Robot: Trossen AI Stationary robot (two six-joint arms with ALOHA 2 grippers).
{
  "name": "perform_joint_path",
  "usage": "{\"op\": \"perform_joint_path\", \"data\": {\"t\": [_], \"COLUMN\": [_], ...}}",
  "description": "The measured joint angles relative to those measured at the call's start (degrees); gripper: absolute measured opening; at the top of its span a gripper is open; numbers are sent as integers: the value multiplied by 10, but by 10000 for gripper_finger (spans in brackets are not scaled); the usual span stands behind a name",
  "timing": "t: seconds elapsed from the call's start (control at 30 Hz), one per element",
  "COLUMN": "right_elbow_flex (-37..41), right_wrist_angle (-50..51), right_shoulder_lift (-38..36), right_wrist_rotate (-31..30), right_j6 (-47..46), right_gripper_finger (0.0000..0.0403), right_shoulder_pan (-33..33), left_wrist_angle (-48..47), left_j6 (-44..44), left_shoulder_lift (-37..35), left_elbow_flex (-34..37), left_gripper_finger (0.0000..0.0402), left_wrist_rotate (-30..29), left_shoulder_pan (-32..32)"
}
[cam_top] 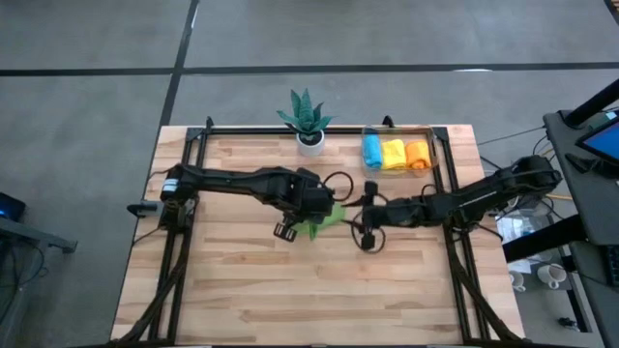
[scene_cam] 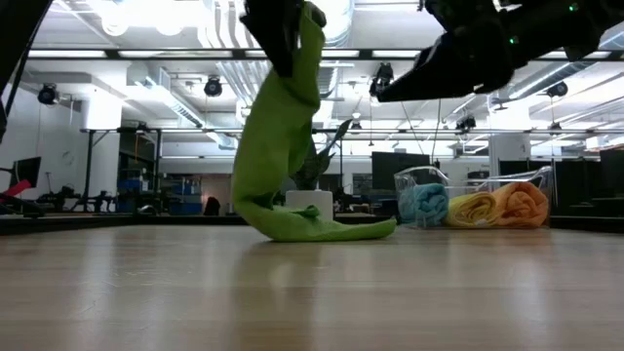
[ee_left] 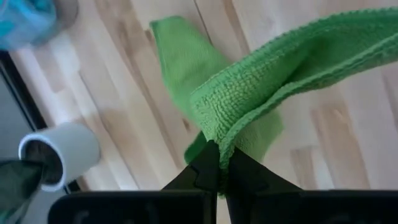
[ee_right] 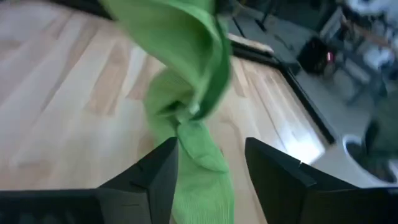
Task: Roll microfiber towels into tight, uniform cylinder then place into a basket
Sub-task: Fold the green microfiber cloth
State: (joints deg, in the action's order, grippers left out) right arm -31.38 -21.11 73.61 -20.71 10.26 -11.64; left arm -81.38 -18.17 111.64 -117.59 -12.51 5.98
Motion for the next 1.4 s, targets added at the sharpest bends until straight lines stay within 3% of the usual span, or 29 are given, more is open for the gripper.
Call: {"op": "perform_joint_path", "data": {"t": [0.23,0.43,0.6,0.83,1.13,1.4], "right_elbow_flex": [-1,-29,-67,-108,-135,-142], "right_wrist_angle": [-146,-185,-183,-179,-149,-141], "right_shoulder_lift": [98,158,201,251,286,289], "right_wrist_rotate": [-6,-36,-46,-123,-181,-183], "right_j6": [167,272,309,376,386,384], "right_gripper_finger": [180,163,150,144,142,140], "right_shoulder_pan": [-28,-61,-90,-128,-126,-125], "left_wrist_angle": [49,92,136,153,188,197], "left_j6": [-36,-37,-38,-37,-37,-37], "left_shoulder_lift": [0,-2,-4,-9,-9,-9], "left_elbow_flex": [69,125,158,171,174,175], "left_gripper_finger": [0,0,0,0,0,0], "left_wrist_rotate": [3,33,42,45,82,84], "left_shoulder_pan": [0,-3,-1,-1,0,0]}}
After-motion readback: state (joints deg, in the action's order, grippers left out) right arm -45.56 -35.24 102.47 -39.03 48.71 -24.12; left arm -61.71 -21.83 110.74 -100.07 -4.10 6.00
